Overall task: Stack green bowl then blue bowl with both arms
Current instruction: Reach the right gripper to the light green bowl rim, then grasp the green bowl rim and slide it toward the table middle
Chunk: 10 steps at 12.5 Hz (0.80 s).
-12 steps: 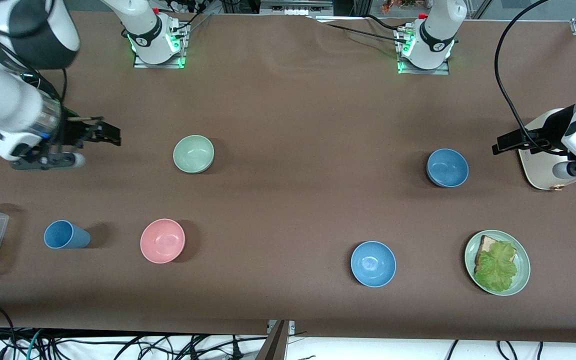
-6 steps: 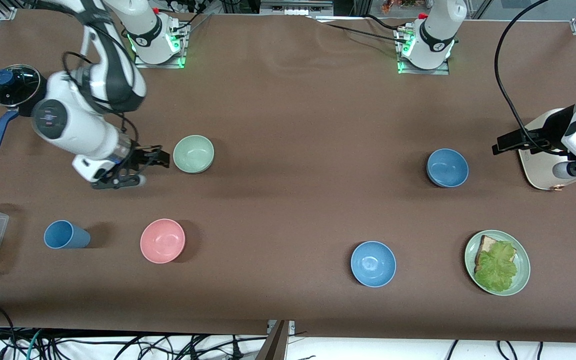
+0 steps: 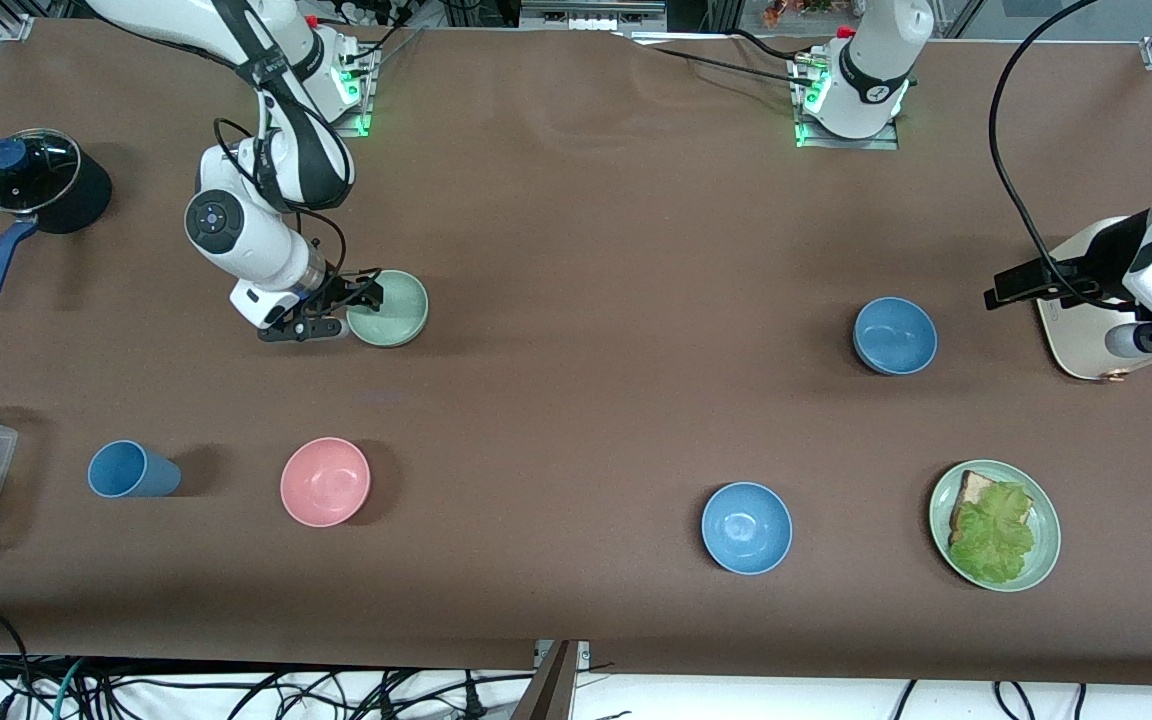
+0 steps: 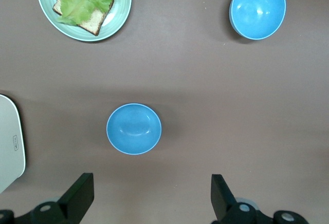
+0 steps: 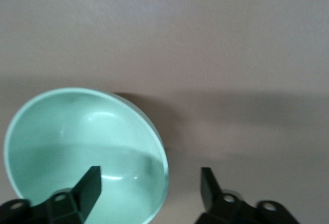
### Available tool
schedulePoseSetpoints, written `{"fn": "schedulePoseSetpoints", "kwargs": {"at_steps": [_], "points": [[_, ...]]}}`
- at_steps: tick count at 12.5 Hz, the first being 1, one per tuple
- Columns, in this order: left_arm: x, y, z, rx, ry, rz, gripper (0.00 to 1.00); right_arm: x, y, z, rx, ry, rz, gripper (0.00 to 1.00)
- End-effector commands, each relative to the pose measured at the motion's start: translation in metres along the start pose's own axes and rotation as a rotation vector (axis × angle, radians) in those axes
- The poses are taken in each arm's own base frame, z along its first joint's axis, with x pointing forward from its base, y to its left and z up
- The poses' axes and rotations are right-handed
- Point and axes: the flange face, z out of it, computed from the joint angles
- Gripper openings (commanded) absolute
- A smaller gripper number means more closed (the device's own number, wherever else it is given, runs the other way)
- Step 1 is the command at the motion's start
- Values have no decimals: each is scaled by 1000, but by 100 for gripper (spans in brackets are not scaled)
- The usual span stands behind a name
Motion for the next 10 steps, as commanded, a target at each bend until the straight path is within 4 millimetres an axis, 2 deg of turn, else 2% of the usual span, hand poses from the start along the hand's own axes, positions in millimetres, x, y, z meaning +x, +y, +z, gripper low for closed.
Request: {"fn": "schedulePoseSetpoints", "kwargs": {"at_steps": [1, 2, 3, 4, 5, 6, 7, 8, 9, 10], "points": [[2, 1, -5, 21, -2, -5, 100, -11, 3, 26, 8, 16, 20, 4], [2, 1, -5, 21, -2, -5, 100, -10, 2, 26, 10, 19, 23, 0], [2, 1, -5, 21, -2, -5, 100, -7, 2, 22, 12, 24, 22, 0], [2, 1, -5, 21, -2, -5, 100, 1, -4, 10, 17, 42, 12, 0], [2, 1, -5, 21, -2, -5, 100, 15, -20, -9, 28, 29, 19, 0], [2, 1, -5, 21, -2, -5, 100, 34, -43, -35, 41, 7, 43, 0], [2, 1, -5, 21, -2, -5, 100, 48, -81, -62, 56, -3, 50, 0], [2, 1, -5, 21, -2, -5, 100, 60, -118, -66, 74, 5, 73, 0], [2, 1, -5, 21, -2, -5, 100, 72, -157, -61, 97, 15, 113, 0], [2, 1, -5, 21, -2, -5, 100, 84, -205, -53, 135, 38, 187, 0]]}}
